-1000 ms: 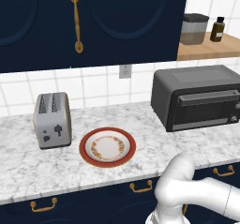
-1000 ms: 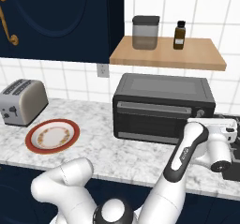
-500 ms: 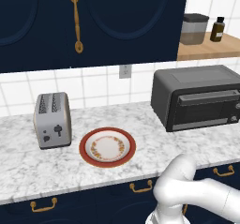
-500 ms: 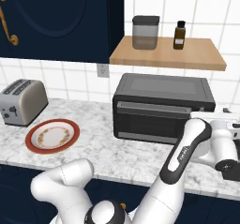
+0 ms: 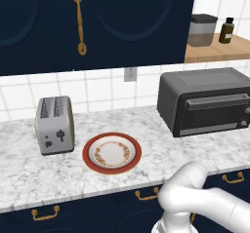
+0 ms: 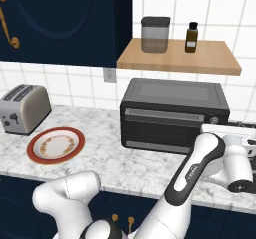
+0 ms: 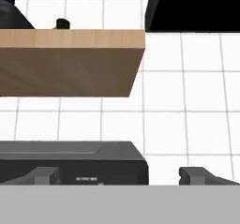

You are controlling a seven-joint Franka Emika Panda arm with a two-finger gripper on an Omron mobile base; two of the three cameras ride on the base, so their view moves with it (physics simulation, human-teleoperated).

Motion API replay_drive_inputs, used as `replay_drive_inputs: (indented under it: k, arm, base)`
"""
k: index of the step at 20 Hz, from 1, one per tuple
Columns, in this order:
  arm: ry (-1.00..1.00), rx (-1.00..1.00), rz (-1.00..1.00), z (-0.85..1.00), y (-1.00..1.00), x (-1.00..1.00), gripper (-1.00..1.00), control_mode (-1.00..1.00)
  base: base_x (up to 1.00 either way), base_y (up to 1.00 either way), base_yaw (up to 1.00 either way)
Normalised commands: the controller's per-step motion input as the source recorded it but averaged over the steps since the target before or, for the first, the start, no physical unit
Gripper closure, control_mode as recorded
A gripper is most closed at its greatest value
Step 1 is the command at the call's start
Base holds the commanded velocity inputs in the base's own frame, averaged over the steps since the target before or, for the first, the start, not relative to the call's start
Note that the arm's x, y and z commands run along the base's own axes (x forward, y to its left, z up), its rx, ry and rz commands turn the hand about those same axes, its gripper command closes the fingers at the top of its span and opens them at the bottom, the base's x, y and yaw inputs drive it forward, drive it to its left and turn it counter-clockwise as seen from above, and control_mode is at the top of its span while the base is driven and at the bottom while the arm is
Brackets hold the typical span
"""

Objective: Pick up the kebab skewer and baguette bread, and place them inside the toaster oven. Close the toaster oven door and start by setting the timer.

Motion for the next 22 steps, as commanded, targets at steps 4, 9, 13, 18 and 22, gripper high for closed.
replay_drive_inputs:
  k: [4,9,13,18,22]
  arm:
    - [0.00,0.12,0.00,-0.02,0.17,0.01,-1.00,-1.00]
    - [0.00,0.06,0.00,-0.06,0.01,0.10,-1.00,-1.00]
    - [0.00,0.01,0.01,-0.25,0.05,0.25,-1.00,-1.00]
    - [0.01,0.00,0.05,-0.31,0.00,0.37,-1.00,-1.00]
    - [0.00,0.00,0.07,-0.21,-0.02,0.36,-1.00,-1.00]
  base:
    - [0.00,0.00,0.00]
    - [0.00,0.00,0.00]
    - [0.00,0.00,0.00]
    - [0.00,0.00,0.00]
    - [0.00,0.00,0.00]
